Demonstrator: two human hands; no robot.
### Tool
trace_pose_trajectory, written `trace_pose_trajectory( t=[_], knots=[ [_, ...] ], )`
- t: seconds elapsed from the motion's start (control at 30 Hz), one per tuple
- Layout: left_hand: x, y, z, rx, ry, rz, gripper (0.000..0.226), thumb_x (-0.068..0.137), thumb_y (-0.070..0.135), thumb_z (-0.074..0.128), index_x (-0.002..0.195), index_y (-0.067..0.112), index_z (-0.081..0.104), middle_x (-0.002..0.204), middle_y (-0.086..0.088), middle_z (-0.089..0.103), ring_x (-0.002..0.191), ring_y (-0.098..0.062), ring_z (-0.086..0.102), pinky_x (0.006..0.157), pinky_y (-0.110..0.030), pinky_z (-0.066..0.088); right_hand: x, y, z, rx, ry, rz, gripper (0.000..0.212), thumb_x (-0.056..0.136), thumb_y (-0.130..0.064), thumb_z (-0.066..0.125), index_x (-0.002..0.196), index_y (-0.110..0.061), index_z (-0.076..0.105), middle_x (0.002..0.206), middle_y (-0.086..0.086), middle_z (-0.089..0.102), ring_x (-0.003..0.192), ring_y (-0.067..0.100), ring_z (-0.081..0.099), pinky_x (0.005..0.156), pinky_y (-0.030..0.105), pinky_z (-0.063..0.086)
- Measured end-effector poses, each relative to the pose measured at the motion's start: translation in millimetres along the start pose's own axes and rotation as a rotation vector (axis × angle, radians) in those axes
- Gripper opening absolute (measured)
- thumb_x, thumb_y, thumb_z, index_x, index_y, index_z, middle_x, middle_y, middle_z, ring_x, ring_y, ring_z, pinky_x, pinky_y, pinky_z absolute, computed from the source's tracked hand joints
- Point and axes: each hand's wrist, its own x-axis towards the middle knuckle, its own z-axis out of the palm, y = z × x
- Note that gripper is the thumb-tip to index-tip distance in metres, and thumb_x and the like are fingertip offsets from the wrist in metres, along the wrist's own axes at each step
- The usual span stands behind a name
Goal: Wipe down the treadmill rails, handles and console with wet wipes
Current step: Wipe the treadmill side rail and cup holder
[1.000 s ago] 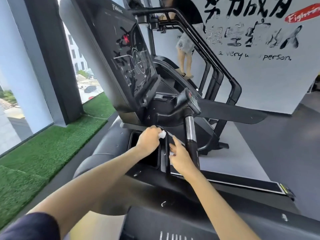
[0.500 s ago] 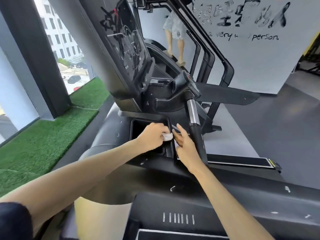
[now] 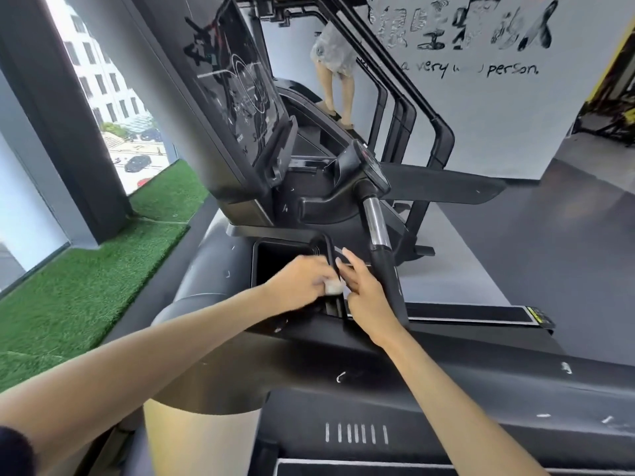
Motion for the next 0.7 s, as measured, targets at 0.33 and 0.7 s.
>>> trace_pose_trajectory(
  t=[0.33,0.7],
  knots=[
    [-9.9,9.8,-3.1,-0.067,-0.07,0.073,0.009,0.079,-0.001,0.068,0.086,-0.001,0.074,0.087,-0.014,0.064,0.079,-0.022,0.06,0.076,-0.028,0.048,-9.8,-5.7,5.2,-0.071,0.099,-0.089,0.083,0.073,0.027,0.029,0.146,-0.014,0.035,0.145,0.009,0.044,0.136,0.013,0.039,0.115,0.028,0.028],
    [-3.6,-9.0,-3.1,-0.092,0.048,0.022,0.026,0.077,-0.012,0.059,0.088,0.006,0.075,0.08,0.002,0.061,0.072,-0.008,0.056,0.069,-0.007,0.037,-12.9,-6.1,4.9,-0.104,0.083,-0.097,0.083,0.073,0.027,0.027,0.143,-0.016,0.038,0.14,0.011,0.049,0.135,0.012,0.04,0.116,0.028,0.028]
  ],
)
